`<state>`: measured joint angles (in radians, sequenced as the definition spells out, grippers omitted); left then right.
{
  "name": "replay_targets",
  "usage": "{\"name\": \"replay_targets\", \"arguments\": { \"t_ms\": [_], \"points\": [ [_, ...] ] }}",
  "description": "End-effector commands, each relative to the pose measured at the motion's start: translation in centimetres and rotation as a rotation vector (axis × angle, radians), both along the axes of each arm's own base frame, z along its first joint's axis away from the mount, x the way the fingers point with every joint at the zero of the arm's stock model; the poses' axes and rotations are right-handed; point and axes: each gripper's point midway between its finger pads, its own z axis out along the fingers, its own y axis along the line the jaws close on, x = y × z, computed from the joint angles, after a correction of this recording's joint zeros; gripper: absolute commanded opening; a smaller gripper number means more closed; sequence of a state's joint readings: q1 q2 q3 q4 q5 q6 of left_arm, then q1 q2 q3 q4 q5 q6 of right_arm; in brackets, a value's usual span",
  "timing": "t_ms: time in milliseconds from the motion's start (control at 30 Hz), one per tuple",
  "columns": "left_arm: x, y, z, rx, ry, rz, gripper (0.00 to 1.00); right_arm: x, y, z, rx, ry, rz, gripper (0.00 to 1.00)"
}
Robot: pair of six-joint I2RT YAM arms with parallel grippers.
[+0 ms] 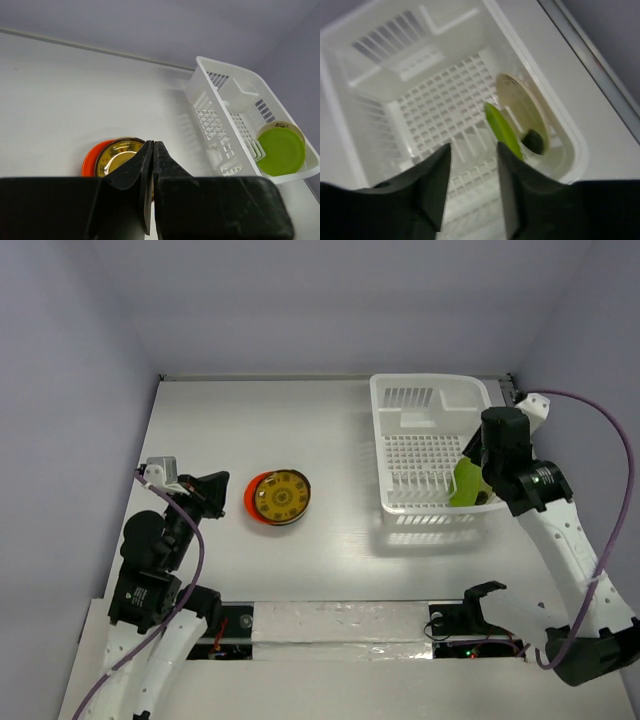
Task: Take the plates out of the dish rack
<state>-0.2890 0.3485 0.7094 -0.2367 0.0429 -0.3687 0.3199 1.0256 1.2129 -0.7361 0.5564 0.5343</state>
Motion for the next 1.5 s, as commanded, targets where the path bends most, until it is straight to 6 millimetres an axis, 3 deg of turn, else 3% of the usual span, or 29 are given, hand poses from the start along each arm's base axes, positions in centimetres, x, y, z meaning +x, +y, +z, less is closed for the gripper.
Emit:
{"name": "replay_targets", "arguments": {
  "t_ms": [0, 67, 333, 500, 700, 800, 1100, 1200, 1300, 1467],
  "points": [
    [-0.5, -0.3, 1.7, -0.018, -0.06, -0.016, 0.0, -1.8, -3.2, -4.7, -0.159, 0.309, -0.035, 0.53],
    [-0.7, -0.6, 1.8, -0.018, -0.065, -0.038, 0.02, -2.8, -4.2, -5.5, -0.212, 0.418, -0.061, 0.54],
    [-1.8, -1.0, 2.5, -0.029, -0.099, -0.068, 0.21, -1.5, -4.4, -6.7, -0.268, 0.59, -0.065, 0.51],
    [-2.3, -0.9, 2.9, -0.034, -0.118, -0.073, 0.23, -0.5, -4.0, -8.5, -0.288, 0.69, -0.053, 0.45],
    [-2.7, -1.0, 3.2, -0.041, -0.127, -0.082, 0.24, 0.1, -4.6, -10.5, -0.318, 0.774, -0.087, 0.45],
    [-2.8, -1.1, 3.3, -0.041, -0.132, -0.089, 0.24, 0.1, -4.9, -10.5, -0.334, 0.785, -0.104, 0.45],
    [-2.8, -1.0, 3.3, -0.042, -0.133, -0.085, 0.25, 0.1, -5.4, -9.4, -0.355, 0.764, -0.128, 0.09],
    [-2.8, -1.1, 3.3, -0.042, -0.132, -0.085, 0.25, 0.2, -5.2, -8.5, -0.361, 0.743, -0.116, 0.08],
    [-2.8, -1.1, 3.3, -0.043, -0.131, -0.083, 0.25, 0.4, -4.6, -7.7, -0.377, 0.729, -0.1, 0.0],
    [-2.7, -1.1, 3.1, -0.042, -0.124, -0.085, 0.25, 0.9, -3.2, -6.9, -0.436, 0.719, -0.042, 0.0]
  ]
}}
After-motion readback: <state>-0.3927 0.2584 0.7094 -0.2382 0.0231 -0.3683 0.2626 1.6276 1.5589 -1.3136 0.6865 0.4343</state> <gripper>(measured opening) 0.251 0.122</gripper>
